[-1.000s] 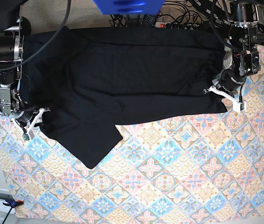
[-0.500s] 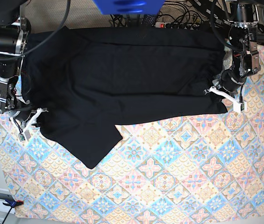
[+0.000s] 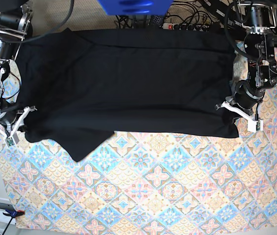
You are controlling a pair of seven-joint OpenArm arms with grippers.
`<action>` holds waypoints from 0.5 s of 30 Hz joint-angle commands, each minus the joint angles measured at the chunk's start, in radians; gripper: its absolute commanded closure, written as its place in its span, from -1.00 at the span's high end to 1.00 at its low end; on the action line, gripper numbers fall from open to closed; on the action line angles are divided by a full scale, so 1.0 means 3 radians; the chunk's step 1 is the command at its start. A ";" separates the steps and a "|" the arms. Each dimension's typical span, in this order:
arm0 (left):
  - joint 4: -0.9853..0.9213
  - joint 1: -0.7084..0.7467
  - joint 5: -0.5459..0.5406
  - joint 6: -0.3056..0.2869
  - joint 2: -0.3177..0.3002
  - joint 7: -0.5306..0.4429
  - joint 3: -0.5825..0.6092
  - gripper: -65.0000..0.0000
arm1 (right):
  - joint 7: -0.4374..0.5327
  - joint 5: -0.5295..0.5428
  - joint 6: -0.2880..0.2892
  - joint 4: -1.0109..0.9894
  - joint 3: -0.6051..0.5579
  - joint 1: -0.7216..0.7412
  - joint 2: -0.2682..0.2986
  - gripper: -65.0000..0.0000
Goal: Fold the T-shirt properly
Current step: 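Grasp the shirt with both grippers and fold it toward the robot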
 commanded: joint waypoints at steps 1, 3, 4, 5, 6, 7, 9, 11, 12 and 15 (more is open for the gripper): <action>0.0121 0.0028 0.0000 0.0004 -0.0063 -0.0070 -0.0023 -1.00 | 0.0027 0.0029 -0.0015 0.0180 0.0105 -0.0013 0.0091 -0.99; 0.0193 0.0105 -0.0010 0.0004 -0.0109 -0.0075 -0.0023 -1.00 | -0.0039 0.0029 -0.0015 0.0394 0.0232 -0.0182 0.0091 -0.99; 0.0213 0.0146 -0.0015 0.0004 -0.0114 -0.0075 -0.0023 -1.00 | -0.0070 0.0029 -0.0015 0.0517 0.0284 -0.0284 0.0091 -0.99; 0.0228 0.0187 -0.0020 0.0004 -0.0119 -0.0075 -0.0023 -1.00 | -0.0100 0.0035 -0.0015 0.0645 0.0324 -0.0376 0.0091 -0.99; 0.0249 0.0228 -0.0020 0.0004 -0.0124 -0.0075 -0.0023 -1.00 | -0.0121 0.0035 -0.0015 0.0732 0.0340 -0.0458 0.0086 -0.99; 0.0269 0.0274 -0.0020 0.0004 -0.0124 -0.0075 -0.0029 -1.00 | -0.0126 0.0035 -0.0015 0.0824 0.0360 -0.0555 0.0086 -0.99; 0.0336 0.0381 -0.0015 0.0004 -0.0124 -0.0075 -0.0029 -1.00 | -0.0126 0.0035 -0.0015 0.0998 0.0360 -0.0770 0.0086 -0.99; 0.0397 0.0489 -0.0010 0.0004 -0.0124 -0.0075 -0.0029 -1.00 | -0.0116 0.0040 -0.0015 0.1131 0.0360 -0.0949 0.0075 -0.99; 0.0428 0.0555 -0.0005 0.0004 -0.0124 -0.0075 -0.0029 -1.00 | -0.0116 0.0040 -0.0015 0.1202 0.0360 -0.1046 0.0070 -0.99; 0.0438 0.0704 -0.0010 0.0004 -0.0124 -0.0075 -0.0029 -1.00 | -0.0116 0.0040 -0.0015 0.1295 0.0360 -0.1256 0.0065 -0.99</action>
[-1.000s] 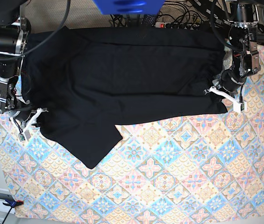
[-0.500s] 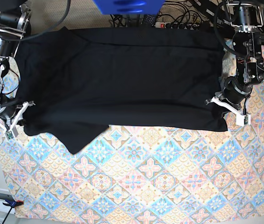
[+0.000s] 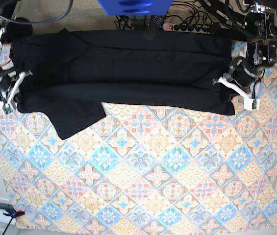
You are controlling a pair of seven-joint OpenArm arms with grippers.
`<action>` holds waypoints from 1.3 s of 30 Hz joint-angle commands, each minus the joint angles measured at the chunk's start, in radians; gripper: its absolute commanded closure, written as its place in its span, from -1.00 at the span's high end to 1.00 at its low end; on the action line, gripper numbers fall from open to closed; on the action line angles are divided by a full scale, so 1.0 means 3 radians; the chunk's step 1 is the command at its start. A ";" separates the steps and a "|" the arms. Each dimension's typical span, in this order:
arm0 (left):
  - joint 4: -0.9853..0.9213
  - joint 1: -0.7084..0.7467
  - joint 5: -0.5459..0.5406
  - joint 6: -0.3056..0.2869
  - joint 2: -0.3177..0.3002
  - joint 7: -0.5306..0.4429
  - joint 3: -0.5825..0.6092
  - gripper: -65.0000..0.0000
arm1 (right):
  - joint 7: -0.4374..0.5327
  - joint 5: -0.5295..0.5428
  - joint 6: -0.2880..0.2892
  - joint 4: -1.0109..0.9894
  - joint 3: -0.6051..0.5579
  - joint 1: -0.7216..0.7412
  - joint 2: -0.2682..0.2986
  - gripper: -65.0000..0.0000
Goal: Fold the T-shirt properly
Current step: 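Grasp the shirt with both grippers and fold it toward the robot, then grasp the hanging sleeve with the right gripper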
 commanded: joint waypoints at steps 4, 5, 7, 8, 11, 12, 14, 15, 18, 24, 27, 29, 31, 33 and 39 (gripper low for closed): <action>0.0023 0.0204 0.0011 -0.0003 -0.0058 -0.0067 -0.0032 -1.00 | 0.0046 0.0007 -0.0017 0.0076 0.0036 -0.0154 0.0070 -0.99; -0.0002 0.0239 0.0011 -0.0003 -0.0058 -0.0067 -0.0032 -1.00 | 0.0046 0.0007 -0.0017 0.0061 0.0036 -0.0185 0.0070 -0.99; -0.0064 0.0270 0.0011 -0.0003 -0.0063 -0.0067 -0.0032 -1.00 | 0.0046 0.0002 -0.0017 0.0046 0.0021 -0.0226 0.0070 -0.99; -0.0104 0.0280 0.0011 -0.0003 -0.0063 -0.0052 -0.0027 -1.00 | 0.0036 0.0002 -0.0017 0.0046 0.0021 -0.0246 0.0070 -0.99; -0.0197 0.0291 0.0021 -0.0003 -0.0063 -0.0037 0.0003 -1.00 | 0.0020 -0.0009 -0.0017 0.0000 0.0005 -0.0272 0.0070 -0.98; -0.0222 0.0291 0.0021 -0.0003 -0.0063 -0.0032 0.0003 -1.00 | 0.0020 -0.0009 -0.0017 -0.0062 0.0000 -0.0272 0.0070 -0.98; -0.0304 0.0296 0.0021 -0.0003 -0.0063 -0.0032 0.0075 -1.00 | 0.0020 -0.0019 -0.0017 -0.0210 -0.0025 -0.0272 0.0070 -0.97; -0.0355 0.0296 0.0021 -0.0003 -0.0084 -0.0032 0.0116 -1.00 | 0.0020 -0.0019 -0.0017 -0.0271 -0.0071 -0.0272 0.0070 -0.94; -0.0503 0.0280 0.0021 -0.0003 -0.0191 -0.0032 0.0275 -1.00 | 0.0020 -0.0096 -0.0017 -0.0389 -0.0255 -0.0272 0.0091 -0.76; -0.0555 0.0250 0.0011 0.0008 -0.0288 0.0025 0.0489 -0.50 | 0.0041 -0.0791 -0.0017 -0.0363 -0.0312 -0.0272 0.0065 -0.49; -0.0534 0.0234 -0.0020 0.0008 -0.0283 0.0204 0.0387 -0.17 | 0.0046 -0.0858 -0.0017 -0.0143 -0.0281 -0.0252 -0.0037 -0.48; -0.0503 0.0234 -0.0025 0.0002 -0.0263 0.0214 0.0269 -0.07 | 0.0046 -0.0863 -0.0017 0.0071 -0.0117 -0.0262 -0.0109 -0.47; -0.0447 0.0234 -0.0025 -0.0003 -0.0191 0.0214 0.0142 -0.08 | 0.0041 -0.0858 -0.0017 0.0281 0.0046 -0.0257 -0.0196 -0.47; -0.0355 0.0234 -0.0025 -0.0003 -0.0109 0.0219 -0.0078 -0.08 | 0.0025 -0.0858 -0.0017 0.0455 0.0133 -0.0257 -0.0211 -0.47; -0.0140 0.0234 -0.0025 -0.0008 0.0029 0.0234 -0.0457 -0.06 | 0.0020 -0.0853 -0.0017 0.0578 -0.0076 -0.0160 -0.0237 -0.47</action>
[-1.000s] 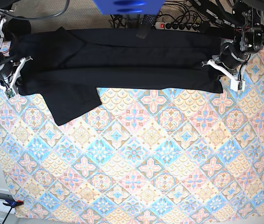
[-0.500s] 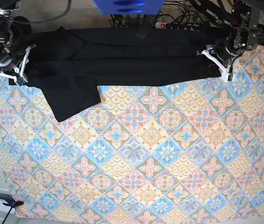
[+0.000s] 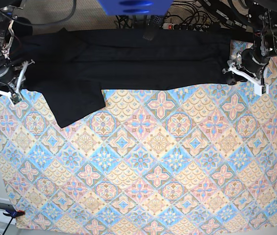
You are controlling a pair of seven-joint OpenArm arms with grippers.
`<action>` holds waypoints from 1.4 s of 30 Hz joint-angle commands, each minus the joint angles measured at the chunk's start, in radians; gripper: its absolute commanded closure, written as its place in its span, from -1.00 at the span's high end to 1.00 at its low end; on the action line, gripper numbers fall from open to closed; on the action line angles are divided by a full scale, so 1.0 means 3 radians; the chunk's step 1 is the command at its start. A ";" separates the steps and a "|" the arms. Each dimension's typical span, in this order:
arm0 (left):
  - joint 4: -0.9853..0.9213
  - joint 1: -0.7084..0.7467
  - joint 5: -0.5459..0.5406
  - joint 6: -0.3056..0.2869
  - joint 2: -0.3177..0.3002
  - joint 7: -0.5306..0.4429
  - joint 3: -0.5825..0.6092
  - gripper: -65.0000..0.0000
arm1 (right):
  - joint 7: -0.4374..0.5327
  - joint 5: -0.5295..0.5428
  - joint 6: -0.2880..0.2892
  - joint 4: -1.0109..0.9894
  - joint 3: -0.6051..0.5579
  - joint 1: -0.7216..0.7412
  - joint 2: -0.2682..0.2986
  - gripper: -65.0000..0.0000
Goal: Fold the T-shirt properly
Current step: 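Grasp the hanging sleeve with the right gripper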
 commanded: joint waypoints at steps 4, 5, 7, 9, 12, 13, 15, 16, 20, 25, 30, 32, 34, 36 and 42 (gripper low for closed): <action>0.0122 -0.0005 -0.0027 -0.0018 -0.0046 -0.0033 -0.0039 -0.06 | 0.0049 0.0025 -0.0026 0.0045 -0.0379 0.0427 0.0053 -0.42; 0.0127 -0.0005 -0.0027 -0.0018 -0.0046 -0.0033 -0.0039 -0.06 | 0.0029 0.0025 -0.0026 0.0019 -0.0476 0.0499 0.0053 -0.37; 0.0142 -0.0005 -0.0027 -0.0018 -0.0046 -0.0033 -0.0039 -0.06 | -0.0135 0.0020 -0.0026 -0.0088 -0.0645 0.0632 0.0053 -0.25; 0.0142 -0.0005 -0.0027 -0.0018 -0.0041 -0.0033 -0.0033 -0.06 | -0.0227 0.0020 -0.0026 -0.0257 -0.0752 0.0801 0.0048 -0.19; 0.0142 -0.0005 -0.0027 -0.0018 -0.0041 -0.0033 -0.0023 -0.07 | -0.0242 0.0020 -0.0026 -0.0595 -0.0880 0.1067 0.0007 -0.18; 0.0142 -0.0005 -0.0027 -0.0018 -0.0041 -0.0033 -0.0023 -0.07 | -0.0237 0.0020 -0.0026 -0.0717 -0.0895 0.1149 0.0002 -0.18; 0.0142 0.0000 -0.0027 -0.0018 -0.0041 -0.0033 -0.0023 -0.07 | -0.0232 0.0030 -0.0026 -0.1004 -0.0921 0.1312 -0.0013 -0.18; 0.0142 0.0000 -0.0027 -0.0018 -0.0041 -0.0033 -0.0023 -0.07 | -0.0227 0.0030 -0.0026 -0.1126 -0.0931 0.1389 -0.0013 -0.17; 0.0142 0.0000 -0.0027 -0.0018 -0.0041 -0.0033 -0.0018 -0.07 | -0.0068 0.0035 -0.0026 -0.1633 -0.0936 0.1634 -0.0029 -0.17; 0.0142 0.0000 -0.0027 -0.0018 -0.0041 -0.0033 -0.0018 -0.07 | 0.0095 0.0035 -0.0026 -0.2185 -0.0941 0.1839 -0.0064 -0.17; 0.0142 0.0000 -0.0027 -0.0018 -0.0041 -0.0033 -0.0013 -0.07 | 0.0269 0.0142 -0.0026 -0.2528 -0.1110 0.1946 -0.0064 -0.17; 0.0142 0.0000 -0.0027 -0.0018 -0.0041 -0.0033 -0.0013 -0.07 | 0.0305 0.0260 -0.0026 -0.2640 -0.1166 0.1998 -0.0064 -0.17; 0.0137 -0.0005 -0.0027 -0.0018 -0.0041 -0.0033 -0.0013 -0.08 | 0.0310 0.0301 -0.0026 -0.2763 -0.1207 0.2013 -0.0064 -0.17; 0.0137 -0.0005 -0.0027 -0.0018 -0.0041 -0.0033 -0.0013 -0.08 | 0.0346 0.0301 -0.0026 -0.2855 -0.1243 0.2013 -0.0069 -0.17; 0.0137 -0.0005 -0.0027 -0.0018 -0.0041 -0.0033 -0.0013 -0.08 | 0.0423 0.0306 -0.0026 -0.2901 -0.1483 0.1987 -0.0069 -0.24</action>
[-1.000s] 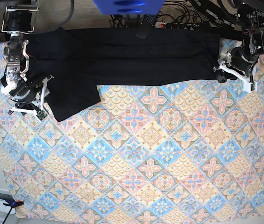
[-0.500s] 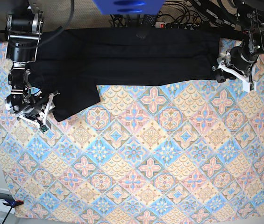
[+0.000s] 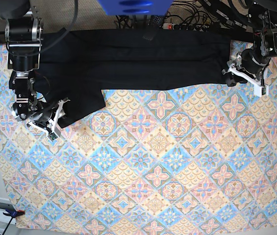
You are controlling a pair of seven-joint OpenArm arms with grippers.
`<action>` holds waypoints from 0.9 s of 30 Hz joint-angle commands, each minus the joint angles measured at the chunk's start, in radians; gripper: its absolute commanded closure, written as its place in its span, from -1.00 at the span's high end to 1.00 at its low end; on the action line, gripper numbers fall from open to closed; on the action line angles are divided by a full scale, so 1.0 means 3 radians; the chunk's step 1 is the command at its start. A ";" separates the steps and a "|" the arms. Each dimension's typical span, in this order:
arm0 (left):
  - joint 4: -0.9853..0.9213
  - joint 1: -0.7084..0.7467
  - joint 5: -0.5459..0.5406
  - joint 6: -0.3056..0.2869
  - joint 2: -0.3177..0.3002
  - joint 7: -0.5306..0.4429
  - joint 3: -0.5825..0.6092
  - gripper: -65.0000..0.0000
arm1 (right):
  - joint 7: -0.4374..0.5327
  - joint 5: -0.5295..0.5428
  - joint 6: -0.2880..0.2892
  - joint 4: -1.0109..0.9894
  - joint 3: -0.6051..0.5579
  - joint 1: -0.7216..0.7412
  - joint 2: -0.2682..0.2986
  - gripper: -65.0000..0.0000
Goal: Fold the T-shirt properly
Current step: 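Grasp the hanging sleeve with the right gripper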
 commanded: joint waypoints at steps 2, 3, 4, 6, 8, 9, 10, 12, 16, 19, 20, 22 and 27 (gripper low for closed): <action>0.0060 -0.0005 -0.0025 -0.0013 -0.0050 -0.0043 -0.0019 -0.08 | -0.0092 -0.0005 0.0048 -0.0001 -0.0122 0.0008 -0.0001 -0.43; 0.0060 -0.0005 -0.0025 -0.0013 -0.0050 -0.0043 -0.0019 -0.08 | -0.0092 -0.0005 0.0048 -0.0001 -0.0163 0.0002 -0.0001 -0.56; 0.0060 -0.0005 -0.0025 -0.0013 -0.0050 -0.0043 -0.0019 -0.08 | -0.0092 0.0000 0.0048 -0.0001 -0.0189 -0.0013 -0.0001 -0.65; 0.0060 -0.0005 -0.0025 -0.0013 -0.0050 -0.0043 -0.0019 -0.08 | -0.0092 0.0000 0.0048 0.0030 -0.0219 -0.0095 0.0004 -0.76; 0.0055 -0.0005 -0.0025 -0.0013 -0.0050 -0.0043 -0.0019 -0.08 | -0.0118 0.0000 0.0048 0.0086 -0.0204 -0.0166 0.0009 -0.83; 0.0055 -0.0005 -0.0025 -0.0013 -0.0050 -0.0043 -0.0019 -0.08 | -0.0143 0.0000 0.0048 0.0127 -0.0204 -0.0187 0.0009 -0.86; 0.0055 -0.0005 -0.0025 -0.0013 -0.0050 -0.0043 -0.0019 -0.08 | -0.0149 0.0000 0.0048 0.0183 -0.0199 -0.0212 0.0009 -0.89; 0.0055 -0.0005 -0.0025 -0.0013 -0.0050 -0.0043 -0.0019 -0.08 | -0.0149 0.0000 0.0048 0.0378 -0.0168 -0.0284 0.0009 -0.92; 0.0055 -0.0005 -0.0025 -0.0013 -0.0050 -0.0043 -0.0019 -0.08 | -0.0210 0.0005 0.0048 0.0680 0.0113 -0.0468 0.0009 -0.92; 0.0055 -0.0010 -0.0025 -0.0013 -0.0050 -0.0043 -0.0019 -0.08 | -0.0404 0.0005 0.0048 0.0981 0.0297 -0.0545 0.0009 -0.92; 0.0055 -0.0010 -0.0025 -0.0013 -0.0050 -0.0043 -0.0019 -0.08 | -0.0450 0.0005 0.0048 0.1109 0.0343 -0.0586 0.0009 -0.92; 0.0049 -0.0010 -0.0025 -0.0013 -0.0050 -0.0043 -0.0019 -0.08 | -0.0527 0.0005 0.0048 0.1385 0.0446 -0.0703 0.0009 -0.92; 0.0049 -0.0010 -0.0025 -0.0013 -0.0050 -0.0043 -0.0019 -0.08 | -0.0880 0.0005 0.0048 0.2132 0.0614 -0.1031 0.0015 -0.92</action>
